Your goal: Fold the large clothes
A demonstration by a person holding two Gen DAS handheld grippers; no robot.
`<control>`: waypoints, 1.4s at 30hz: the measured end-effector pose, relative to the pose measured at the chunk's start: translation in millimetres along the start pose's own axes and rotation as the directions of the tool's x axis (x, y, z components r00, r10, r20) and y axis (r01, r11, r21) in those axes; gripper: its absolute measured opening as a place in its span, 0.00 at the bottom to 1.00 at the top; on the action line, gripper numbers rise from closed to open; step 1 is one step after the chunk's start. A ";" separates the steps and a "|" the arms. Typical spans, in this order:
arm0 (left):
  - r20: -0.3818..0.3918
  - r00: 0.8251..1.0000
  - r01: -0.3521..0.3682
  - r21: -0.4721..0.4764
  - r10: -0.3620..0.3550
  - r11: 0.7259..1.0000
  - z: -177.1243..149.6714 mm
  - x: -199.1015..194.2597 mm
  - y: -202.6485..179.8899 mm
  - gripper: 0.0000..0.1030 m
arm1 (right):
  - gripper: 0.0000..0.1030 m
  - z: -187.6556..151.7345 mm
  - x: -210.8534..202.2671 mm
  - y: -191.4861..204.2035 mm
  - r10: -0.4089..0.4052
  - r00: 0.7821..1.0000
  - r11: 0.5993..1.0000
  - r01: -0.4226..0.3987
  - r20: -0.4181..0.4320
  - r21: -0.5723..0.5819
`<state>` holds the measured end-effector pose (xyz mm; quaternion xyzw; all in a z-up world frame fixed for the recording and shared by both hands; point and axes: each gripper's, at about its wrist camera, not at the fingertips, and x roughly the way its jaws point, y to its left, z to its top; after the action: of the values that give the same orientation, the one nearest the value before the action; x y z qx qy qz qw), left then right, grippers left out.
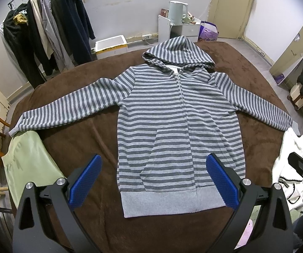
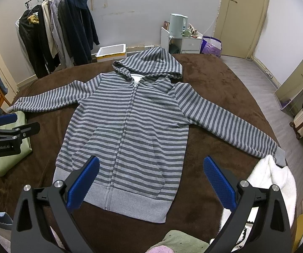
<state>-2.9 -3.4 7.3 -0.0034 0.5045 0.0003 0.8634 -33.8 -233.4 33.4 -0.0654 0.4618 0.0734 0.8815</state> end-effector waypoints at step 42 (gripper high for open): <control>-0.055 0.998 -0.025 0.009 0.025 1.000 20.7 44.4 3.0 0.94 | 0.95 11.9 36.1 -33.3 0.083 0.996 0.993 -0.080 -0.027 0.085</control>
<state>37.0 -0.4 -21.2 0.0065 0.5281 0.0090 0.8491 2.4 -261.4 12.0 -0.0105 0.4802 0.0888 0.8726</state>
